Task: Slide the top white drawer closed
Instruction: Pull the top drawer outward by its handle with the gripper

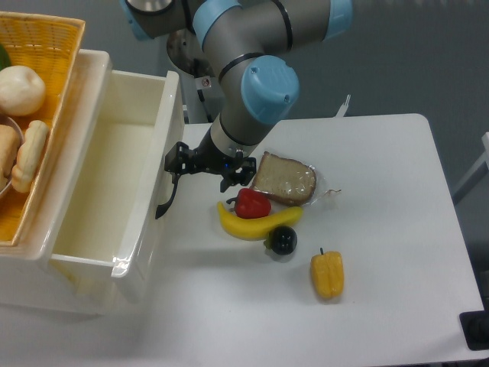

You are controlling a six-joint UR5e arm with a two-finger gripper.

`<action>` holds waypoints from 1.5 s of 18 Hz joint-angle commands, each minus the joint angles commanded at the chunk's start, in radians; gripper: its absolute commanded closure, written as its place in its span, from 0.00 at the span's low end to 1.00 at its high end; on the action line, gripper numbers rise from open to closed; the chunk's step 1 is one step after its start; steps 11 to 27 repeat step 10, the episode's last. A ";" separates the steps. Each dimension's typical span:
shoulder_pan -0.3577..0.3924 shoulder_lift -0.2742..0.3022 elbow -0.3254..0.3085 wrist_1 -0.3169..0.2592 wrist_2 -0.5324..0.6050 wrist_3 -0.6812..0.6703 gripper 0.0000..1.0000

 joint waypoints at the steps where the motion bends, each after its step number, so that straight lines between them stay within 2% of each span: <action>1: 0.017 0.005 0.002 0.000 0.035 0.054 0.00; 3: 0.025 0.006 0.008 0.012 0.095 0.169 0.00; 5: 0.028 0.005 0.003 0.063 0.155 0.253 0.00; 7: 0.028 0.003 0.003 0.090 0.222 0.289 0.00; 9: 0.032 -0.002 0.002 0.123 0.243 0.293 0.00; 27: 0.043 -0.003 0.002 0.126 0.243 0.293 0.00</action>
